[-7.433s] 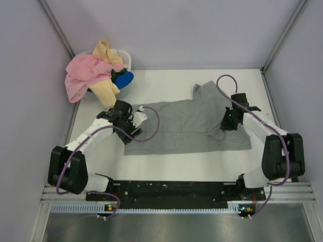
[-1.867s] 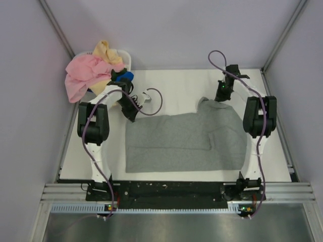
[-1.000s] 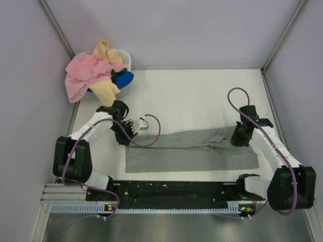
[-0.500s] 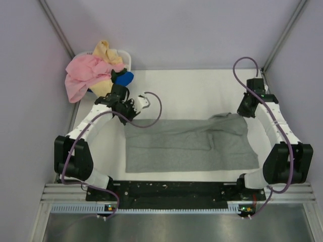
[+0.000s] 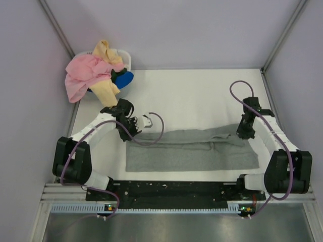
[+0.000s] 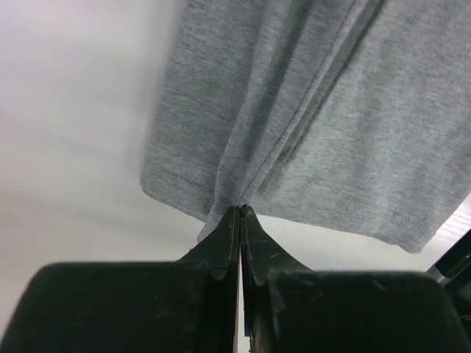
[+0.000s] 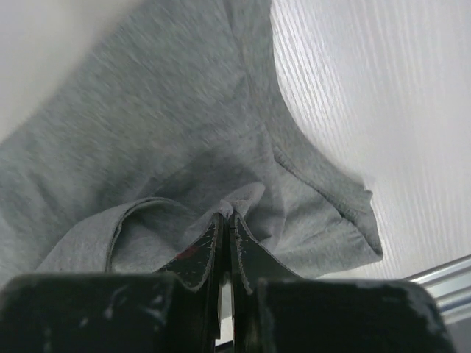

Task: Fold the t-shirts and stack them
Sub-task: Fold the other side of the tshirt into a rectangle

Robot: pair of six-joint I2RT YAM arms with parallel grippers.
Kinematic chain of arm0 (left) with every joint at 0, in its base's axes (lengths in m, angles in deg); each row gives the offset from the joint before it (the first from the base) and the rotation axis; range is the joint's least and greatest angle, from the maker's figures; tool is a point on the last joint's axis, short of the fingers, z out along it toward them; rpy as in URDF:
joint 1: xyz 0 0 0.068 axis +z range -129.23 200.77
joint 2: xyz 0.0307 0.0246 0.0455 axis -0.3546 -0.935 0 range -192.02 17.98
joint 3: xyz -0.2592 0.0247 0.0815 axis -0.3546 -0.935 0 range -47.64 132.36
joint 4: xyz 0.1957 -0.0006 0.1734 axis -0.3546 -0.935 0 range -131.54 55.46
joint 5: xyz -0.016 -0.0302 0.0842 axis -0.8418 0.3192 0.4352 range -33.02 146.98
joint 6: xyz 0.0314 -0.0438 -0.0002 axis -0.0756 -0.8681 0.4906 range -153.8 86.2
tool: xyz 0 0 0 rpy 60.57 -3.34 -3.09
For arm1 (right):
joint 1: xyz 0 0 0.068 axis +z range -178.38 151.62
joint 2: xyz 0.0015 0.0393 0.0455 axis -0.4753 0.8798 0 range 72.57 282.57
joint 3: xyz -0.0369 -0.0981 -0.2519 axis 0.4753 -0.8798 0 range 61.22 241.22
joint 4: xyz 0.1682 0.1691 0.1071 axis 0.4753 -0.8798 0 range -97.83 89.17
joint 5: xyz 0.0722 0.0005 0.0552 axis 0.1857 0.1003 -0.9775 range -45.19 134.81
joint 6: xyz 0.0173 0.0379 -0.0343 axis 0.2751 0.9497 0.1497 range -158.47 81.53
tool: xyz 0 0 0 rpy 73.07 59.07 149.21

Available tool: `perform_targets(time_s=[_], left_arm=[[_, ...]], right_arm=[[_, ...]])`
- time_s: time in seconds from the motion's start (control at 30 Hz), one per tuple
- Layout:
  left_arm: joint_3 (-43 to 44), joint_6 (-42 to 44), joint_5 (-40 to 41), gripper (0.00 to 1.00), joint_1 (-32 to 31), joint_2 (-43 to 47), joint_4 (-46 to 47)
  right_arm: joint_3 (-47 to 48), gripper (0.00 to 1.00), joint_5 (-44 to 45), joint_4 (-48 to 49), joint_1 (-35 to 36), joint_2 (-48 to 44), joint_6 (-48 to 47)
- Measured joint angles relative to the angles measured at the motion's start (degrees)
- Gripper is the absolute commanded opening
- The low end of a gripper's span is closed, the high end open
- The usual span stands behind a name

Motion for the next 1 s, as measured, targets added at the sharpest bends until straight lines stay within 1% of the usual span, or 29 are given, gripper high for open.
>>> perform_targets(time_s=[0.07, 0.1, 0.13, 0.17, 0.2, 0.23, 0.27, 0.3, 0.33, 0.4, 0.43, 0.5, 0.57, 0.63, 0.67, 0.7, 0.73, 0.77, 0.9, 0.93, 1.0], left_arm=[[-0.8, 0.7, 0.0, 0.0, 0.0, 0.1, -1.0], [-1.1, 1.0, 0.0, 0.0, 0.0, 0.1, -1.4], [-1.4, 1.2, 0.0, 0.04, 0.0, 0.1, -1.8], [-1.7, 1.5, 0.0, 0.18, 0.0, 0.1, -2.3], [-1.7, 2.0, 0.0, 0.32, 0.0, 0.0, -2.8], [-1.7, 2.5, 0.0, 0.42, 0.0, -0.1, -3.2], [-1.7, 2.3, -0.2, 0.5, 0.0, -0.2, -3.7], [-1.7, 2.8, -0.3, 0.6, 0.0, -0.3, -4.2], [-1.7, 3.1, -0.5, 0.61, 0.0, -0.4, -4.6], [-1.7, 3.7, -1.0, 0.63, 0.0, -0.4, -6.0], [-1.5, 3.9, -1.2, 0.64, 0.0, -0.4, -6.8], [-1.0, 4.3, -1.6, 0.64, 0.0, -0.3, -7.9], [0.2, 4.2, -1.9, 0.65, 0.0, 0.0, -8.8], [2.1, 3.6, -2.4, 0.65, 0.0, 0.4, -9.2], [3.2, 3.2, -2.8, 0.65, 0.0, 0.4, -9.1], [4.0, 2.7, -3.3, 0.65, 0.0, 0.4, -8.9], [4.7, 2.0, -3.7, 0.65, 0.0, 0.4, -8.7], [5.2, 1.2, -4.2, 0.65, 0.0, 0.4, -8.3], [5.3, -1.3, -5.1, 0.65, 0.0, 0.4, -7.4], [5.3, -1.8, -5.3, 0.65, 0.0, 0.4, -7.3], [5.3, -2.7, -5.9, 0.65, 0.0, 0.4, -7.1]], right_arm=[[-2.7, 0.0, -0.1, -0.3, 0.0, 0.0, 0.6], [-3.7, 0.02, -0.1, -0.5, 0.0, 0.0, 0.9], [-4.7, 0.17, -0.2, -0.8, 0.0, 0.0, 1.4], [-5.6, 0.4, -0.2, -0.9, 0.0, 0.0, 1.9], [-6.3, 0.54, -0.2, -1.0, 0.0, 0.0, 2.6], [-6.9, 0.62, -0.1, -1.3, 0.0, 0.0, 3.4], [-7.0, 0.66, 0.3, -2.1, -0.1, 0.0, 4.0], [-7.0, 0.68, 0.9, -2.7, -0.1, -0.1, 4.7], [-6.9, 0.68, 1.6, -3.4, -0.3, -0.3, 5.5], [-6.6, 0.6, 2.5, -4.7, -1.1, -1.5, 6.6], [-6.2, 0.52, 3.0, -5.7, -1.6, -2.8, 7.3], [-5.0, 0.45, 3.4, -6.3, -1.4, -6.4, 7.5], [-3.4, 0.39, 2.6, -4.8, 1.0, -10.5, 6.6], [-2.2, 0.29, -0.2, -1.1, 5.9, -12.5, 4.6], [-1.7, 0.2, -2.0, 0.5, 8.4, -12.1, 3.6], [-1.2, 0.14, -3.4, 1.7, 10.4, -10.7, 2.4], [-0.7, 0.08, -4.6, 2.8, 11.9, -8.1, 1.4], [-0.3, 0.0, -5.5, 3.6, 12.9, -5.6, 0.6], [0.1, 0.0, -8.0, 5.7, 15.4, 8.8, -0.5], [-0.4, 0.0, -8.3, 5.6, 15.9, 10.9, -0.5], [-1.9, 0.0, -8.8, 4.9, 17.6, 12.3, 0.0]])
